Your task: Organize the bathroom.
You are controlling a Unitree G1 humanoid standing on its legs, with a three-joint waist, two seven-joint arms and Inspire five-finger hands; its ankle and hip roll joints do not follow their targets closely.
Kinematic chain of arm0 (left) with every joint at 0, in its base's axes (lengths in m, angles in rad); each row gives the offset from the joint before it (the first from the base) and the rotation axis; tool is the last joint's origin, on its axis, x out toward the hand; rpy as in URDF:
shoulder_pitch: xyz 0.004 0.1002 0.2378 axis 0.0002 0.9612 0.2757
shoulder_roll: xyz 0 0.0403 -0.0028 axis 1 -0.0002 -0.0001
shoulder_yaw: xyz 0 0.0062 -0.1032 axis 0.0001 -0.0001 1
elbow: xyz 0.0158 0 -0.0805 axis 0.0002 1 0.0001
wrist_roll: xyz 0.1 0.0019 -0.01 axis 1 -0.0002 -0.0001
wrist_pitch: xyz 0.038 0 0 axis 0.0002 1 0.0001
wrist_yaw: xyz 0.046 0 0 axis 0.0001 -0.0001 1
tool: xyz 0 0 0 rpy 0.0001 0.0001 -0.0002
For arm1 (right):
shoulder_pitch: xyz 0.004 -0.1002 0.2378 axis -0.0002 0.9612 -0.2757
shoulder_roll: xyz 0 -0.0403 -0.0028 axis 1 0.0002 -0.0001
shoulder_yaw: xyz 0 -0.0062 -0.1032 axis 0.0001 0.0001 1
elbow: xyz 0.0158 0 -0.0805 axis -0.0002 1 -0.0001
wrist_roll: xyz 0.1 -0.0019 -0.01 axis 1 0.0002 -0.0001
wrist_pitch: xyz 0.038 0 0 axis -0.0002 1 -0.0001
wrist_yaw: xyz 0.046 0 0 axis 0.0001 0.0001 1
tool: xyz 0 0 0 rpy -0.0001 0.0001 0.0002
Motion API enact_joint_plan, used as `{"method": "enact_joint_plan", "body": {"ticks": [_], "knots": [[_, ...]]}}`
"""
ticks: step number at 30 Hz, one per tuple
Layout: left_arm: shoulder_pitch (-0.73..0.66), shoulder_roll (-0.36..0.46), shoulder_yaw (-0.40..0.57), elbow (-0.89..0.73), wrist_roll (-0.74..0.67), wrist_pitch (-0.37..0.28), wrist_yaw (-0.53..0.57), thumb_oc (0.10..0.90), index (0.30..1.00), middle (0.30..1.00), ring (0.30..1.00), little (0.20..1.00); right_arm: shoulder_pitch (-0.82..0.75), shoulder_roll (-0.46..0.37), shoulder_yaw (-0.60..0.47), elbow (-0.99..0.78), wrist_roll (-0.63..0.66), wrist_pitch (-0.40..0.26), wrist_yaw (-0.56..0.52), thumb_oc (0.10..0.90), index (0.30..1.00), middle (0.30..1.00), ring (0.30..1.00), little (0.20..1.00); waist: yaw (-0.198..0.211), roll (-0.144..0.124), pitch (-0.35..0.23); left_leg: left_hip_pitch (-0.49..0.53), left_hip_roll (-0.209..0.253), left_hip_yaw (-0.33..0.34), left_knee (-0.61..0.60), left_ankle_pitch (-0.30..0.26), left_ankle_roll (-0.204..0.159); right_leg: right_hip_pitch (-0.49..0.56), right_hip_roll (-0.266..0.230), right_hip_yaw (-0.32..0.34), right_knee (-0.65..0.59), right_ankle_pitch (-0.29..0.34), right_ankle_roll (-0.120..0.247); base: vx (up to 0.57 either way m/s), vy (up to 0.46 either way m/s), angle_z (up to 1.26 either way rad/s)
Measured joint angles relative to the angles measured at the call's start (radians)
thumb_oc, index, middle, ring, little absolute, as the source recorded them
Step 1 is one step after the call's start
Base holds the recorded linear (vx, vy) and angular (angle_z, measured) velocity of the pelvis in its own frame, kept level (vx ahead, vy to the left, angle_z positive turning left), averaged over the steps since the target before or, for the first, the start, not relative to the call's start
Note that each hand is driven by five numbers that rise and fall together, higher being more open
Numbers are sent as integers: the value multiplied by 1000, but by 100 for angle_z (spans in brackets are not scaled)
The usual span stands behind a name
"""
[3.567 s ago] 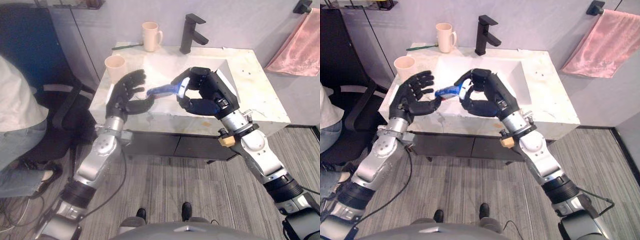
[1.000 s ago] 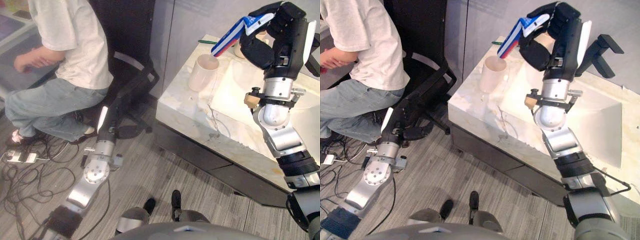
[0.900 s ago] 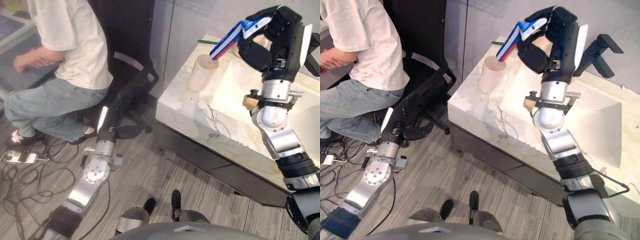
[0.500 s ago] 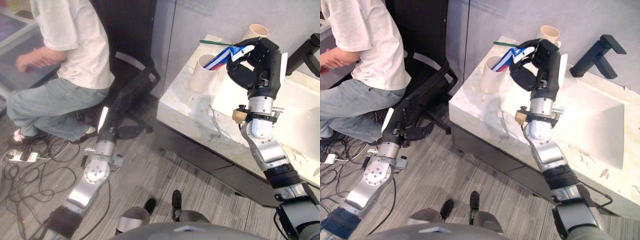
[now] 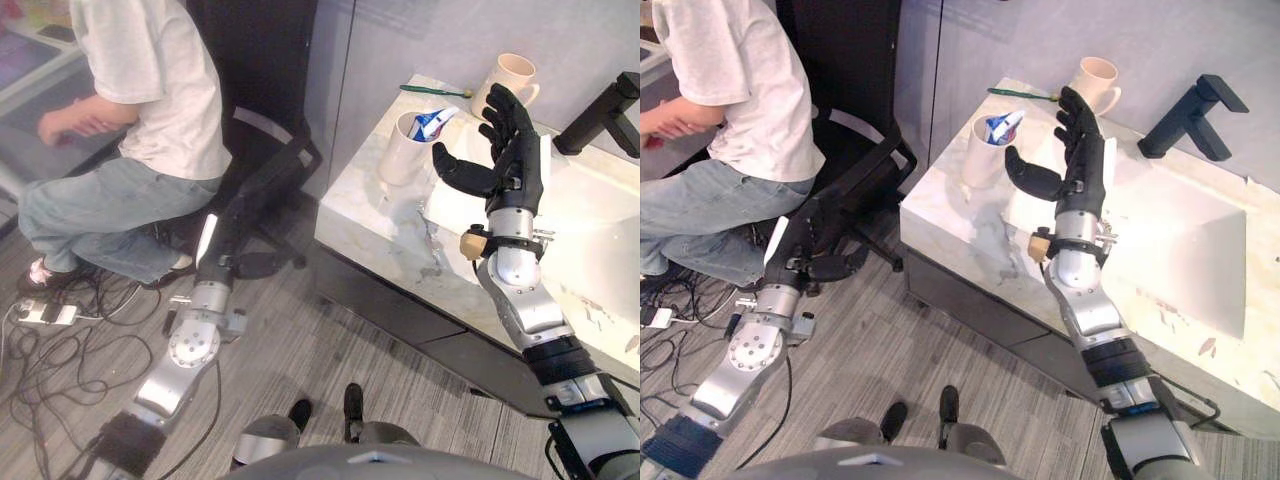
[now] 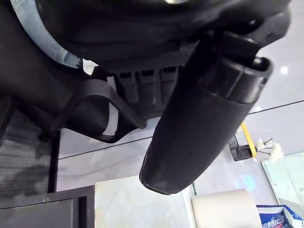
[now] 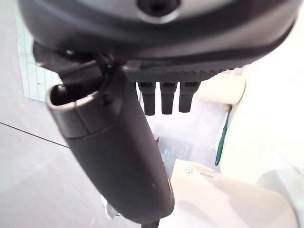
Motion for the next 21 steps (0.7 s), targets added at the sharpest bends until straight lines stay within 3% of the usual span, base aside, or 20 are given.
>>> {"method": "enact_joint_plan", "body": {"ticks": [8,12,15,17,21], "knots": [[1,-4,-22,83,5,40,35,800,900,900,900,900,32,0,-8,-2,39,29,10,800,900,900,900,900,-30,0,0,4,-2,27,0,0,0,-6,1,27,0,9,2,-93,58,-9],[12,-13,-17,188,15,46,76,800,900,900,900,900,97,0,-72,-17,87,27,7,800,900,900,900,900,-49,-1,0,1,-4,58,0,-1,2,-18,4,54,1,19,5,-164,73,-20],[31,-10,-1,247,79,62,109,800,900,900,900,900,185,0,-148,-60,111,10,-44,800,900,900,900,900,-60,1,1,2,-6,87,0,-4,6,-24,5,82,1,24,9,-132,77,-31],[72,-7,51,248,89,64,134,800,900,900,900,900,294,1,-283,-61,143,-54,-110,800,900,900,900,900,-84,0,2,1,-10,122,0,-8,22,-41,8,116,12,30,17,-148,80,-42],[109,-14,122,287,80,62,190,800,900,900,900,900,379,12,-446,-60,149,-105,-240,800,900,900,900,900,-132,0,2,5,-11,172,0,-11,44,-62,17,139,30,42,33,-124,32,-40]]}}
